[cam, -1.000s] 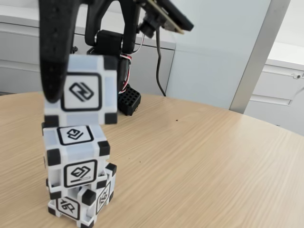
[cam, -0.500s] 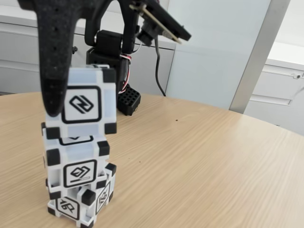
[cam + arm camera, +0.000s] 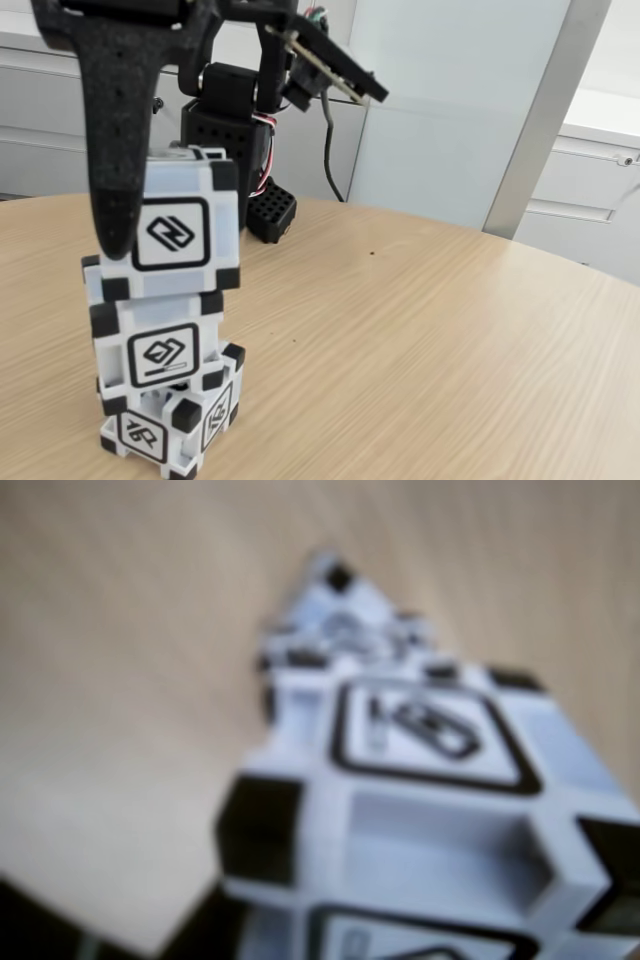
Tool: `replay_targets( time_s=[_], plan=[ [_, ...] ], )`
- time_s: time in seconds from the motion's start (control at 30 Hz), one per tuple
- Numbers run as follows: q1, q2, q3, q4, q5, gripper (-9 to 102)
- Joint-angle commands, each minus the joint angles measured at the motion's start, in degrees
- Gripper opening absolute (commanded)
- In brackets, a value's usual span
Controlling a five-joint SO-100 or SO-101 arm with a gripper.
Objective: Stack cubes from left to right.
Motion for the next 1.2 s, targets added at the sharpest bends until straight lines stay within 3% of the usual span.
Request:
replay_targets(
  time_s=[0.0,0.13,0.4,0.73,0.83,1.0,1.17],
  plan=[
    [-0.4,0.8,-0.8,0.2,0.3,32],
    [-0.4,0.9,-0.9,0.3,1.2,37],
    [-1.4,1.5,-1.5,0.4,2.4,36],
    [-1.4,21.4,-0.5,0.4,3.3,37],
    [-1.5,27.9,-0.4,0.4,1.9,29],
    [-4.4,35.2,-0.4,0.4,4.5,2],
    [-7.5,39.5,-0.4,-0.2,15.3,0]
  ],
)
